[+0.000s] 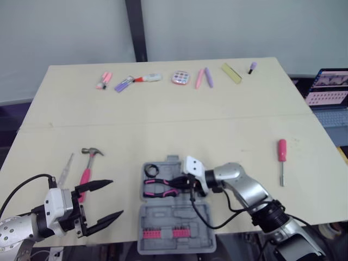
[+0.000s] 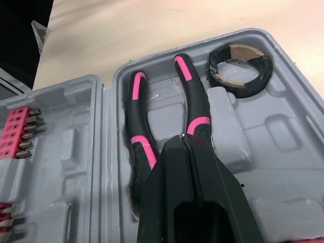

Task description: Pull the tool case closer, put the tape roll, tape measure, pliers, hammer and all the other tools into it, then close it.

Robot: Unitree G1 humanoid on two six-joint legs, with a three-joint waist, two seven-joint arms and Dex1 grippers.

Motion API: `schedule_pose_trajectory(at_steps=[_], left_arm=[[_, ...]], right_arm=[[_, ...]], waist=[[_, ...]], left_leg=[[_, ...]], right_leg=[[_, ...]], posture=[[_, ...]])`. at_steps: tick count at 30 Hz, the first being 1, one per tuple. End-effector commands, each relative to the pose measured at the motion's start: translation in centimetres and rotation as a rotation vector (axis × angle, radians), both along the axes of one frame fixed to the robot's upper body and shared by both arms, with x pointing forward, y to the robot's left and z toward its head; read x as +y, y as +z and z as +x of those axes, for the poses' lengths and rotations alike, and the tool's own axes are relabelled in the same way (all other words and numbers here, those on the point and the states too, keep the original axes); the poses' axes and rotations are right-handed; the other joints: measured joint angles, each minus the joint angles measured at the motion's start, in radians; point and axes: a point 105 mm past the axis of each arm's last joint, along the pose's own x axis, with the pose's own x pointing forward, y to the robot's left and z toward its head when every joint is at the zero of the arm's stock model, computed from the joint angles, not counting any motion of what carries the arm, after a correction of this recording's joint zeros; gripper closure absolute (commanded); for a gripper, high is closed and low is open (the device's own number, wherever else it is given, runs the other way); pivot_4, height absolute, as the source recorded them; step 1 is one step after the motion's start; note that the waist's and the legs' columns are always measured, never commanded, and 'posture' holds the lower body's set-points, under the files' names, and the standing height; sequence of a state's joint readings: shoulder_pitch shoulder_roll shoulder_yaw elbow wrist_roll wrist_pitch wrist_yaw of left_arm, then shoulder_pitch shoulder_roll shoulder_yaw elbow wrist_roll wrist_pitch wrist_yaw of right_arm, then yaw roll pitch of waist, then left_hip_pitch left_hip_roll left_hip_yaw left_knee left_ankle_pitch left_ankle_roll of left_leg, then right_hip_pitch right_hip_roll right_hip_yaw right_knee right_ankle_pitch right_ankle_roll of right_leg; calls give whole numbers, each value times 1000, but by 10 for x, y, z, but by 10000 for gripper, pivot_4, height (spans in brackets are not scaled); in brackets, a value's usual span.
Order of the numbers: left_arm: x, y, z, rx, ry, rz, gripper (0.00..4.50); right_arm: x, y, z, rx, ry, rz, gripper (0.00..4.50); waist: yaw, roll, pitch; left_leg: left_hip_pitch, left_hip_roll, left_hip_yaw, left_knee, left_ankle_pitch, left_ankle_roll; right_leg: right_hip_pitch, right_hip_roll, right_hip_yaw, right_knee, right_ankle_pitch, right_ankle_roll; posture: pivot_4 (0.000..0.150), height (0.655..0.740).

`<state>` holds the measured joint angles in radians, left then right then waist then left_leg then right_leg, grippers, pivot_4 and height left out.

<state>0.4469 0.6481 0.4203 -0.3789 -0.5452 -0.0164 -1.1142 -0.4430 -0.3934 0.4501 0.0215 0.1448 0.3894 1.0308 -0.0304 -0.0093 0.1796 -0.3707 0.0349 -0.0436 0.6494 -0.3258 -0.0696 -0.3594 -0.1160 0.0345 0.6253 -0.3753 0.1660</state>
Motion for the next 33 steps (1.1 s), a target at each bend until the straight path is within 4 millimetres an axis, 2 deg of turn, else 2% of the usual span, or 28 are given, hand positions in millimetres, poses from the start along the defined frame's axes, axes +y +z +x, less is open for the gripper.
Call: schedule_pose_trajectory(at_steps=[1, 33], left_arm=[[-1, 2, -1, -11, -11, 11, 0], [-4, -1, -2, -12, -4, 5, 0]], right_arm=[[1, 8, 5, -37, -15, 28, 44676], [-26, -55, -1, -11, -33, -194, 44676]], waist=[[1, 0, 0], [2, 0, -9]], left_leg=[[0, 0, 0, 0, 0, 0], [3, 0, 0, 0, 0, 0]], right_leg=[[0, 0, 0, 0, 0, 0], [2, 0, 0, -3, 0, 0]], posture=[[1500, 7400], [1500, 7400]])
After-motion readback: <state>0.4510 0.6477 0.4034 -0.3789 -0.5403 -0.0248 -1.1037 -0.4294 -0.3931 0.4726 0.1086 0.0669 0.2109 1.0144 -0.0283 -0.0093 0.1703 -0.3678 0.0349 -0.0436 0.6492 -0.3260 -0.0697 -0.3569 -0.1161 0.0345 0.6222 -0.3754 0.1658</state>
